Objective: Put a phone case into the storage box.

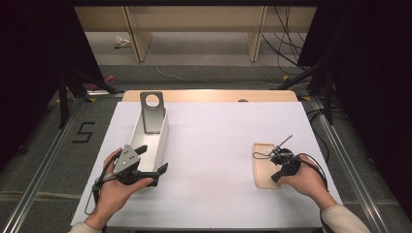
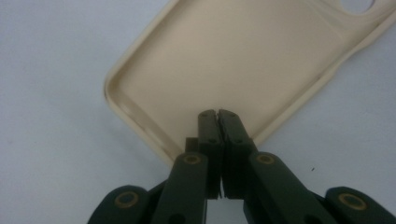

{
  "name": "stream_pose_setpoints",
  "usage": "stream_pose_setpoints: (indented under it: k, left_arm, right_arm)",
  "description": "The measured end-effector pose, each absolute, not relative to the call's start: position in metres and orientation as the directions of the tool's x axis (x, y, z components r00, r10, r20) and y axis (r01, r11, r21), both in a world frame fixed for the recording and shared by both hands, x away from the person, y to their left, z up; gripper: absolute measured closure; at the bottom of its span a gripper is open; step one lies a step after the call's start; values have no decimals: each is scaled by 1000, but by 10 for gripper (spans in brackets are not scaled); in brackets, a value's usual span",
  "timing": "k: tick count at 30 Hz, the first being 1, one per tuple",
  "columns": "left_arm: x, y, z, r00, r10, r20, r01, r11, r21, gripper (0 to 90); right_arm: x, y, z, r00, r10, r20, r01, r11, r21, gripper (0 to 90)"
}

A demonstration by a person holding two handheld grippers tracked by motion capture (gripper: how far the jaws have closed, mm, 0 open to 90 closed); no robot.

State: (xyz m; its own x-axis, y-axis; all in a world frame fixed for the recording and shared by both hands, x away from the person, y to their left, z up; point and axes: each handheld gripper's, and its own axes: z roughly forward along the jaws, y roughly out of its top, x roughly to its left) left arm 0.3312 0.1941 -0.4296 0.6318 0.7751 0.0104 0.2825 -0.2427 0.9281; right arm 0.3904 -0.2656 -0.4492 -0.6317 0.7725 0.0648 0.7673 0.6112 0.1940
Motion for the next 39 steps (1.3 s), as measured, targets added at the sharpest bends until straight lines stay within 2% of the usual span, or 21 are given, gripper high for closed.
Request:
stream_pose_setpoints:
  k: [5,8,11,17,28,39]
  left_arm:
    - [331,194,-431,636,771,12,286,-250,925,75]
    - [331,193,-431,637,771,13,286,-252,924,75]
    - [331,193,-432,638,770,14,287,-254,924,76]
    - [331,193,-432,637,771,10,291,-252,923,78]
    - [331,193,-432,639,769,9,291,-252,923,79]
    - [331,192,-432,641,767,8,290,-252,923,80]
  right_arm:
    - [389,-264,-443,-639,767,56,755,612,234,797]
    - [388,-263,-439,-664,747,39,728,634,260,715]
    - [386,-260,-435,-717,697,-10,662,685,305,597]
    - [384,-255,-434,-789,610,-75,559,763,325,439]
    - [379,-249,-435,-872,474,-121,434,864,256,333]
    - [371,-239,-444,-928,344,-145,327,936,129,343]
